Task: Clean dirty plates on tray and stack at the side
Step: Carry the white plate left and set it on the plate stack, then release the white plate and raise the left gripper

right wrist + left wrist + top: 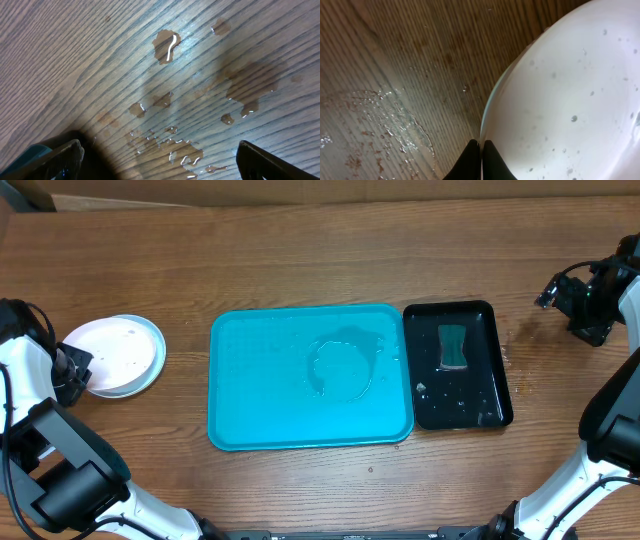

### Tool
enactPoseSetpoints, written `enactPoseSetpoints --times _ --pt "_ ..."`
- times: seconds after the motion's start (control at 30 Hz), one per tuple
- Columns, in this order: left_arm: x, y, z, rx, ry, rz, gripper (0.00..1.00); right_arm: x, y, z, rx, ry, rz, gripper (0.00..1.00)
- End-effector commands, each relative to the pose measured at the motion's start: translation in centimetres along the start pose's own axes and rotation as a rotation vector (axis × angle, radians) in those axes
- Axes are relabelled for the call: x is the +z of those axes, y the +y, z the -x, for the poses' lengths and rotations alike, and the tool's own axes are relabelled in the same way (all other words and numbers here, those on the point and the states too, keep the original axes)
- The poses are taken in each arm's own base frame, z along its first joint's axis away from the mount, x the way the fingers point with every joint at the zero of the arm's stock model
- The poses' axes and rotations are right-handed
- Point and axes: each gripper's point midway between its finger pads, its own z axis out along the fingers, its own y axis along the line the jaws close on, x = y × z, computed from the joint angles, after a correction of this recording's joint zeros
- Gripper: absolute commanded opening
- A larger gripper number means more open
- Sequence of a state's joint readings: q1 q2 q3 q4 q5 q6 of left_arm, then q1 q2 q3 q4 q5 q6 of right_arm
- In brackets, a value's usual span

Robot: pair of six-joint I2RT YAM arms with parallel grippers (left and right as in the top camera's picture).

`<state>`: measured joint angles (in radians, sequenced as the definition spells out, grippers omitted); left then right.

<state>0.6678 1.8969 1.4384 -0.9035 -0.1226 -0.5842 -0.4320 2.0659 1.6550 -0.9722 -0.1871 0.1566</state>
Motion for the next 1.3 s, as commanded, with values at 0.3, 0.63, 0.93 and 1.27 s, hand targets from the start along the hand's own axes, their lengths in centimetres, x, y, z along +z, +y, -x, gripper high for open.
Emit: enactPoseSetpoints --times 0.3,0.63,0.93,1.27 --pt "-0.3 -3.3 -2.2 0.127 0.069 -0.132 0.68 -0.9 0.5 1.0 -0.007 -0.033 0.013 1.00" --pt "-4.1 -14.2 -9.6 0.699 0.137 -0.604 1.00 -0.9 0.5 1.0 -0.007 -0.033 0.014 1.00" --pt "-4.8 -17.5 -14.6 0.871 0.118 -0.564 1.00 -0.9 0.5 1.0 -0.007 -0.033 0.013 1.00" --pt "-5.6 -19.0 -18.0 0.958 0.133 -0.578 1.00 -0.9 0.5 1.0 -0.007 -0.033 0.014 1.00"
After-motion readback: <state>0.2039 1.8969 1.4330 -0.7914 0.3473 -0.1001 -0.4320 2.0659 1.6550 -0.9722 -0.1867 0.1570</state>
